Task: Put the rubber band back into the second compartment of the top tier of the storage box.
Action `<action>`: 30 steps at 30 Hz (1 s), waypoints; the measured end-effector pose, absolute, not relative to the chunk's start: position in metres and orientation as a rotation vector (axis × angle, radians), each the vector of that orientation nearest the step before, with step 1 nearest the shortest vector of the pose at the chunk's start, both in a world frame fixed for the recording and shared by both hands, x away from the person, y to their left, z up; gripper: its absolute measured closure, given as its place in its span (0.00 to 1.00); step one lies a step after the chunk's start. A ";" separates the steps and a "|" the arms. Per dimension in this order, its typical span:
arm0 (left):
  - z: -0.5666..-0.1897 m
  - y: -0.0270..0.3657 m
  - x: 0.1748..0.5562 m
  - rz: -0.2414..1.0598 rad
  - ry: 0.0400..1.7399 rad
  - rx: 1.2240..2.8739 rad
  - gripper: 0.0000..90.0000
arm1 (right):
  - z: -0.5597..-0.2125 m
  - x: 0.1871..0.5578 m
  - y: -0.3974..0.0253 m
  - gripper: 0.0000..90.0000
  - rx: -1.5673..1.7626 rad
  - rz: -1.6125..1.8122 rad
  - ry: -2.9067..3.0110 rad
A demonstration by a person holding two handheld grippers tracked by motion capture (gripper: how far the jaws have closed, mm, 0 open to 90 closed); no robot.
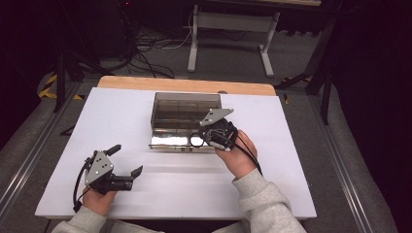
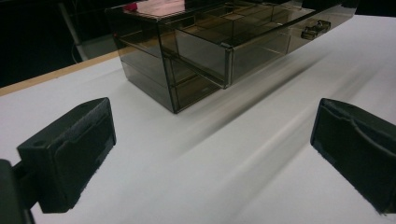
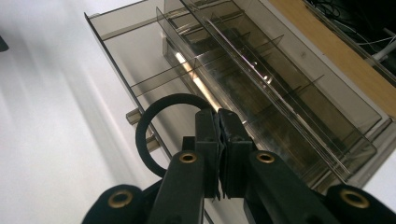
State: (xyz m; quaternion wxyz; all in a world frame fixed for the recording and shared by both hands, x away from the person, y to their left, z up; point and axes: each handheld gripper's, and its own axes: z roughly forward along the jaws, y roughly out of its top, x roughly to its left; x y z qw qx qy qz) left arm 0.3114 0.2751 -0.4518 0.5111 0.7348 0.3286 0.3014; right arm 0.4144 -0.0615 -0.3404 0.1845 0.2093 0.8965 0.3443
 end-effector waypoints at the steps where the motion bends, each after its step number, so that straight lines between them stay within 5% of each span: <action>1: -0.452 0.275 0.311 0.725 0.790 1.769 0.01 | -0.341 0.415 -0.060 0.98 0.589 0.968 2.530; 30: -0.452 0.275 0.311 0.722 0.787 1.767 0.01 | -0.354 0.432 -0.029 0.97 0.590 0.919 2.519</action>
